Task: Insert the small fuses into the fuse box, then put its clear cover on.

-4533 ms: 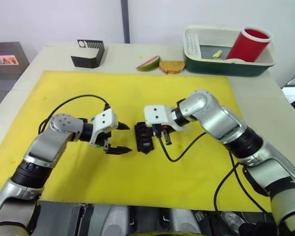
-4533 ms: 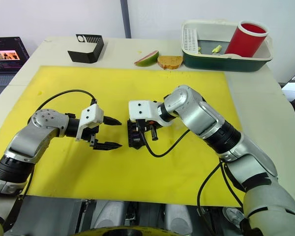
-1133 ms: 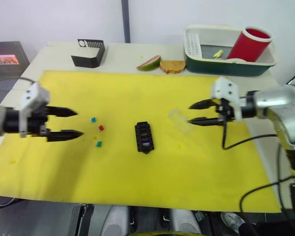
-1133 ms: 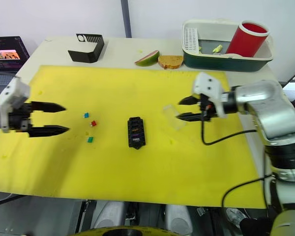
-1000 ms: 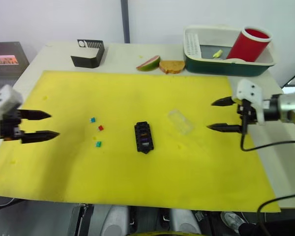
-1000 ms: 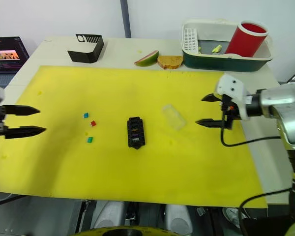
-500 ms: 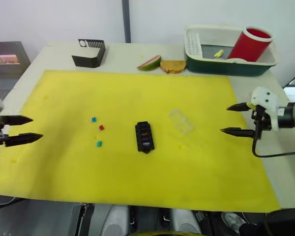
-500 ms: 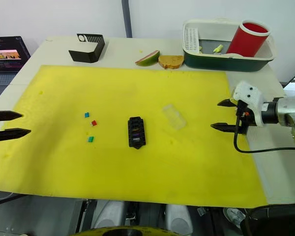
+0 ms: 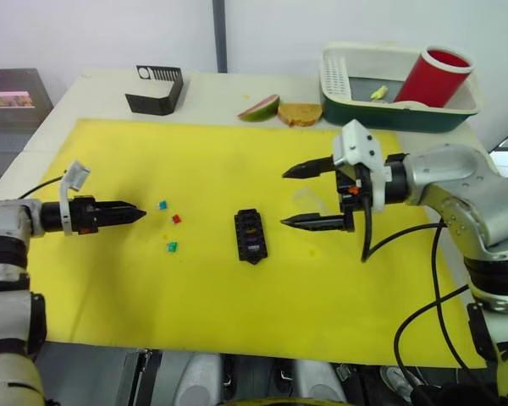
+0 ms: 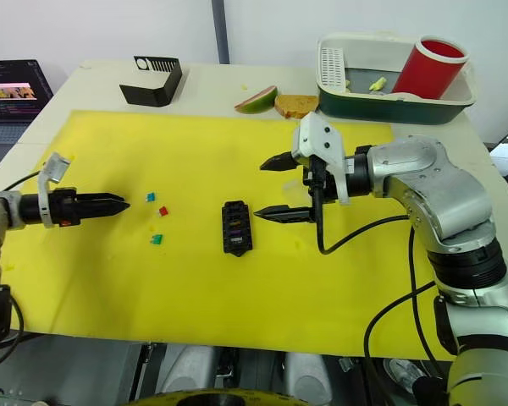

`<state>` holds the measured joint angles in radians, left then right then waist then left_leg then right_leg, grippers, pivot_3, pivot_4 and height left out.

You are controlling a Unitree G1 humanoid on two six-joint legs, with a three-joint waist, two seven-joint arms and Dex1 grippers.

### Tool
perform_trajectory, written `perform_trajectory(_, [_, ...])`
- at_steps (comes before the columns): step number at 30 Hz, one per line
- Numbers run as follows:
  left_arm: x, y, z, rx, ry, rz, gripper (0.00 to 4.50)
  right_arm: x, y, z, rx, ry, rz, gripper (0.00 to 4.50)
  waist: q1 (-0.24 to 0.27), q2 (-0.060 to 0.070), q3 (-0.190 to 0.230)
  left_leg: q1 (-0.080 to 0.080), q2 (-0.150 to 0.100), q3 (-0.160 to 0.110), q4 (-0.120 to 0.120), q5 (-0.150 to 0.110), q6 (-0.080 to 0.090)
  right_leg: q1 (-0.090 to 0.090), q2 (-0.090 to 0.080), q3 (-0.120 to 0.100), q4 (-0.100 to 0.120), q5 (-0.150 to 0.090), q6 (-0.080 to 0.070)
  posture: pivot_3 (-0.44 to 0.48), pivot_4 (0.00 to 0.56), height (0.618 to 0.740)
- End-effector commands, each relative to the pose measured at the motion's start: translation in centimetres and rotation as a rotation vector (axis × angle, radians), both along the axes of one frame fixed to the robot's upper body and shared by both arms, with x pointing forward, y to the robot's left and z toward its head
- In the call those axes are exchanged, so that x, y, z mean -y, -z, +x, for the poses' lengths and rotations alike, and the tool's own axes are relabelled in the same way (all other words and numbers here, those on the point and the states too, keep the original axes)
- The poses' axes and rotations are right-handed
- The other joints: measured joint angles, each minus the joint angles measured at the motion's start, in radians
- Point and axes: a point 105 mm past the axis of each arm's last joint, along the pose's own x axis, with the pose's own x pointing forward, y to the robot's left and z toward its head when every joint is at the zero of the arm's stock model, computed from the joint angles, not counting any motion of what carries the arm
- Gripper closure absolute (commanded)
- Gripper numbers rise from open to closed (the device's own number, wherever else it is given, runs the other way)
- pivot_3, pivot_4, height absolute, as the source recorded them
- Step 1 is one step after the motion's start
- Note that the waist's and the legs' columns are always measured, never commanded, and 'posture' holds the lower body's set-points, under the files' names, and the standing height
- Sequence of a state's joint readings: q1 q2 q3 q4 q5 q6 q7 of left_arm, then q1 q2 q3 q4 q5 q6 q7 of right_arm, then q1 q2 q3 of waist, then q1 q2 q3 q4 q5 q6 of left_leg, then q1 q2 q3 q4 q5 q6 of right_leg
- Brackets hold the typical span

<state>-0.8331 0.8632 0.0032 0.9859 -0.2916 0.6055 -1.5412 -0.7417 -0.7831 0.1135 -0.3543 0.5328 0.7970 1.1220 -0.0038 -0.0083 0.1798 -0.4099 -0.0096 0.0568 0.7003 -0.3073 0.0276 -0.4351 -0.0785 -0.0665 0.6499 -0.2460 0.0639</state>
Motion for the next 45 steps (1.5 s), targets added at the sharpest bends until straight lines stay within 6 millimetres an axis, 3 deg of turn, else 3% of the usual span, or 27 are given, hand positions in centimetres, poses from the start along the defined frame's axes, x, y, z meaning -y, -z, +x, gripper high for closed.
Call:
perform_trajectory(1, [0.4,0.2,0.5,-0.008,0.005,0.009,0.0,-0.6,-1.0,-0.7,0.045,-0.021,0.011,0.04,0.0,0.0,0.0,0.0,0.0,0.0,0.0,0.0,0.0,0.0,0.0,0.0,0.0,0.0,0.0,0.0,0.15,0.74])
perform_trajectory(17, [3.6,1.3,1.9,-0.028,0.065,-0.024,0.0,-0.7,-0.1,-1.1,0.034,0.016,-0.006,0.04,0.021,0.0,0.0,0.001,-0.001,-0.001,0.001,0.0,0.001,0.002,-0.001,0.0,0.0,0.0,0.0,0.0,0.15,0.74])
perform_trajectory(27, [4.4,1.6,1.9,-0.035,0.086,-0.042,0.0,-0.6,0.3,-0.9,0.029,0.038,-0.019,0.04,0.021,0.0,0.0,0.001,-0.002,-0.001,0.001,0.0,0.001,0.002,-0.001,0.0,0.0,0.0,0.0,0.0,0.15,0.74])
perform_trajectory(30, [4.2,1.9,2.0,-0.034,0.07,-0.031,0.81,-0.6,0.5,-0.9,0.03,0.041,-0.025,0.0,0.021,0.0,0.0,0.001,-0.002,-0.002,0.001,-0.001,0.001,0.002,-0.001,0.0,0.0,0.0,0.0,0.0,0.15,0.74])
perform_trajectory(31, [4.1,2.0,2.0,-0.035,0.058,-0.028,1.28,-0.7,0.5,-0.9,0.03,0.039,-0.027,0.0,0.02,0.0,0.0,0.001,-0.002,-0.002,0.001,-0.001,0.001,0.002,-0.001,0.0,0.0,0.0,0.0,0.0,0.15,0.74])
perform_trajectory(39, [2.9,2.5,2.0,-0.041,-0.011,-0.023,1.28,-0.8,0.8,-1.0,0.027,0.035,-0.035,0.0,0.017,0.0,0.0,0.001,-0.002,-0.001,0.001,-0.001,0.002,0.002,-0.001,0.0,0.0,0.0,0.001,0.0,0.15,0.74])
perform_trajectory(42, [2.6,2.6,2.0,-0.04,-0.031,-0.022,2.16,-0.8,0.9,-1.0,0.025,0.034,-0.035,0.0,0.016,0.0,0.0,0.001,-0.002,-0.001,0.001,-0.001,0.002,0.002,-0.001,0.0,0.0,0.0,0.001,0.0,0.15,0.74])
perform_trajectory(44, [2.4,2.7,2.0,-0.039,-0.037,-0.017,3.12,-0.9,1.0,-1.0,0.025,0.033,-0.036,0.0,0.015,0.0,0.0,0.001,-0.002,-0.001,0.001,-0.001,0.002,0.002,-0.001,0.0,0.0,0.0,0.001,0.0,0.15,0.74])
perform_trajectory(45, [2.4,2.7,2.0,-0.038,-0.04,-0.016,3.12,-0.9,1.0,-1.0,0.025,0.032,-0.037,0.0,0.015,0.0,0.0,0.001,-0.002,-0.001,0.001,-0.001,0.002,0.002,-0.001,0.0,0.0,0.0,0.001,0.0,0.15,0.74])
